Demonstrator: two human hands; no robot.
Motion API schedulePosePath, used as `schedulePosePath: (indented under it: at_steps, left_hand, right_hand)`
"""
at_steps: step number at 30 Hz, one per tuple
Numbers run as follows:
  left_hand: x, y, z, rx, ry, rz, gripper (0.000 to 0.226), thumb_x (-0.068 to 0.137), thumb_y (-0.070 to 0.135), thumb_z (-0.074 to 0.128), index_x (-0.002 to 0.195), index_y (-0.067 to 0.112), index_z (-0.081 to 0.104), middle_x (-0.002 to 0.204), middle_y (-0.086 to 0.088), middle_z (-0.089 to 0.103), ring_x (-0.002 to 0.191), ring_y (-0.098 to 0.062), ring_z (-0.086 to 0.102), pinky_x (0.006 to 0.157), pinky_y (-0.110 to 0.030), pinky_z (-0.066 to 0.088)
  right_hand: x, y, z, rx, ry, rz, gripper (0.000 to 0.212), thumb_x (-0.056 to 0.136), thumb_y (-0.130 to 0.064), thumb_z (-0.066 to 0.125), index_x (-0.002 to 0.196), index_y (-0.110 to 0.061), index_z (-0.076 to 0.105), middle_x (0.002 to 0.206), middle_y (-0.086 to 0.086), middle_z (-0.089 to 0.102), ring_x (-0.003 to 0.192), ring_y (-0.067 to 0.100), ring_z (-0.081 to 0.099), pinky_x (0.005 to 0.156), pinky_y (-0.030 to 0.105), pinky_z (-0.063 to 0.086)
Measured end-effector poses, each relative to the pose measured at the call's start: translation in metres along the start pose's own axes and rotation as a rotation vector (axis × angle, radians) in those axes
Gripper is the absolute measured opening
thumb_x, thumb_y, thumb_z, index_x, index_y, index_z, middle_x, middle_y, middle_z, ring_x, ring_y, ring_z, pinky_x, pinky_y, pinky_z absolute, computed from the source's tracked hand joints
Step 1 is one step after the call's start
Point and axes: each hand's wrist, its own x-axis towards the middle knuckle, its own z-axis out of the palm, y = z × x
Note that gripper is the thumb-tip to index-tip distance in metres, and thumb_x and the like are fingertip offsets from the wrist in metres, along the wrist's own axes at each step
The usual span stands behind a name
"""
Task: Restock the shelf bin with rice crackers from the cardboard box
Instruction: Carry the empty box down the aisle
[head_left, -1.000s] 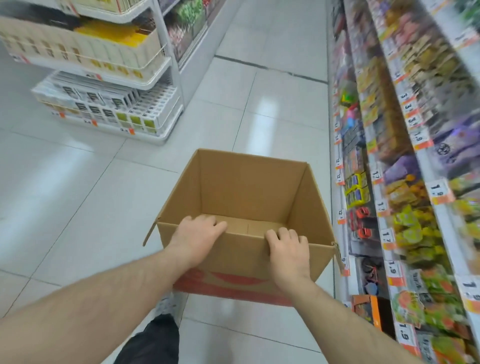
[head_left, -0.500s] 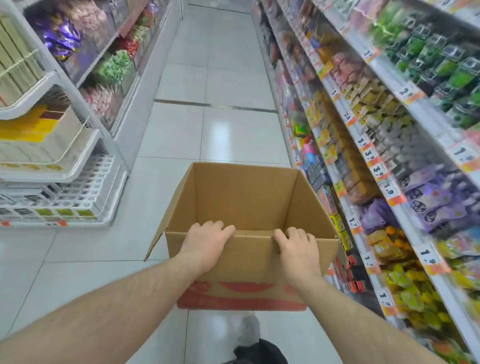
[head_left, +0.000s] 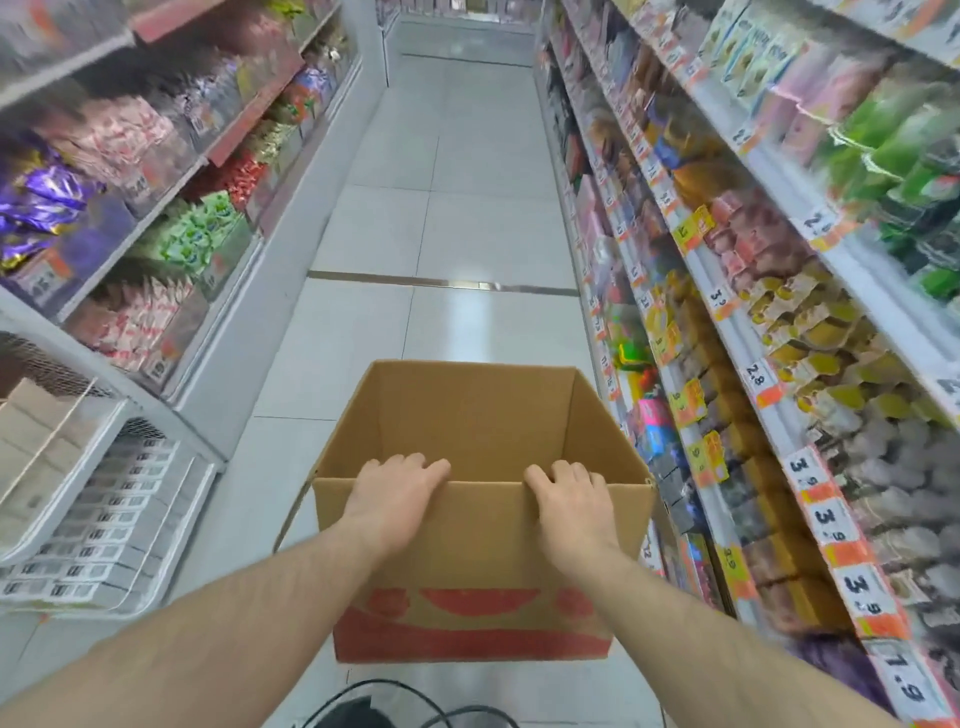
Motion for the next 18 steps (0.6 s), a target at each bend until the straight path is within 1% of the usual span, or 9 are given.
schedulePosePath:
  at_steps: [2,3,5,7,9,10,12,14,18]
  left_hand:
    - [0.052,-0.015,-0.015,-0.010,0.006,-0.026,0.034,0.089,0.006,0.042,0.114,0.029,0.043,0.093,0.004,0.045,0.092,-0.020,0.047,0.084,-0.037,0.039]
    - [0.079,-0.025,-0.020,-0.017,0.013,-0.039,0.033,0.089,0.006,0.042,0.114,0.029,0.043,0.094,0.003,0.045,0.092,-0.020,0.048,0.085,-0.037,0.039]
    - [0.136,-0.045,-0.030,-0.026,0.032,-0.058,0.032,0.089,0.007,0.042,0.113,0.028,0.044,0.095,0.003,0.046,0.092,-0.020,0.048,0.084,-0.037,0.039]
    - [0.193,-0.068,-0.037,-0.039,0.042,-0.068,0.032,0.090,0.007,0.042,0.113,0.029,0.044,0.094,0.003,0.046,0.092,-0.020,0.048,0.083,-0.037,0.039]
    - [0.253,-0.094,-0.046,-0.050,0.046,-0.068,0.032,0.090,0.007,0.042,0.113,0.029,0.044,0.097,0.003,0.049,0.093,-0.021,0.049,0.084,-0.038,0.040]
    - [0.284,-0.108,-0.054,-0.059,0.044,-0.064,0.032,0.090,0.007,0.042,0.113,0.029,0.044,0.098,0.002,0.050,0.093,-0.021,0.049,0.084,-0.038,0.040]
    - [0.343,-0.131,-0.074,-0.081,0.047,-0.057,0.031,0.089,0.008,0.044,0.113,0.029,0.045,0.098,0.002,0.050,0.092,-0.021,0.049,0.083,-0.037,0.040]
    - [0.400,-0.152,-0.101,-0.087,0.054,-0.050,0.030,0.089,0.009,0.045,0.112,0.028,0.045,0.099,0.001,0.051,0.092,-0.021,0.047,0.083,-0.037,0.039]
    - [0.512,-0.183,-0.147,-0.067,0.049,-0.032,0.032,0.088,0.007,0.047,0.113,0.028,0.045,0.100,0.000,0.051,0.093,-0.022,0.048,0.084,-0.038,0.040]
  right_hand:
    - [0.061,0.012,-0.011,-0.018,0.008,-0.068,0.046,0.070,-0.004,0.064,0.110,-0.024,0.052,0.101,0.005,0.056,0.097,0.028,0.053,0.078,0.037,0.038]
    - [0.093,0.017,-0.015,-0.019,0.013,-0.092,0.046,0.073,-0.004,0.061,0.113,-0.024,0.049,0.105,0.004,0.055,0.101,0.028,0.051,0.081,0.037,0.037]
    - [0.160,0.026,-0.020,-0.042,0.031,-0.109,0.048,0.073,-0.005,0.062,0.114,-0.025,0.048,0.106,0.004,0.054,0.102,0.028,0.051,0.081,0.036,0.036]
    - [0.226,0.030,-0.022,-0.048,0.034,-0.115,0.048,0.070,-0.005,0.064,0.111,-0.024,0.050,0.103,0.005,0.056,0.098,0.029,0.053,0.078,0.037,0.037]
    - [0.293,0.034,-0.023,-0.058,0.031,-0.095,0.046,0.064,-0.004,0.066,0.104,-0.023,0.055,0.095,0.006,0.058,0.091,0.030,0.056,0.074,0.037,0.039]
    - [0.327,0.036,-0.025,-0.070,0.034,-0.079,0.046,0.058,-0.005,0.069,0.099,-0.022,0.057,0.089,0.005,0.059,0.085,0.029,0.057,0.071,0.037,0.040]
    - [0.391,0.042,-0.036,-0.111,0.047,-0.065,0.052,0.040,-0.006,0.076,0.085,-0.023,0.058,0.075,0.003,0.057,0.071,0.027,0.056,0.060,0.036,0.041]
    - [0.454,0.050,-0.052,-0.116,0.075,-0.072,0.056,0.028,-0.005,0.077,0.077,-0.023,0.056,0.067,0.002,0.053,0.062,0.026,0.053,0.054,0.035,0.040]
    - [0.571,0.073,-0.075,-0.097,0.092,-0.072,0.054,0.030,-0.004,0.076,0.078,-0.021,0.057,0.067,0.002,0.053,0.062,0.027,0.053,0.054,0.034,0.040]
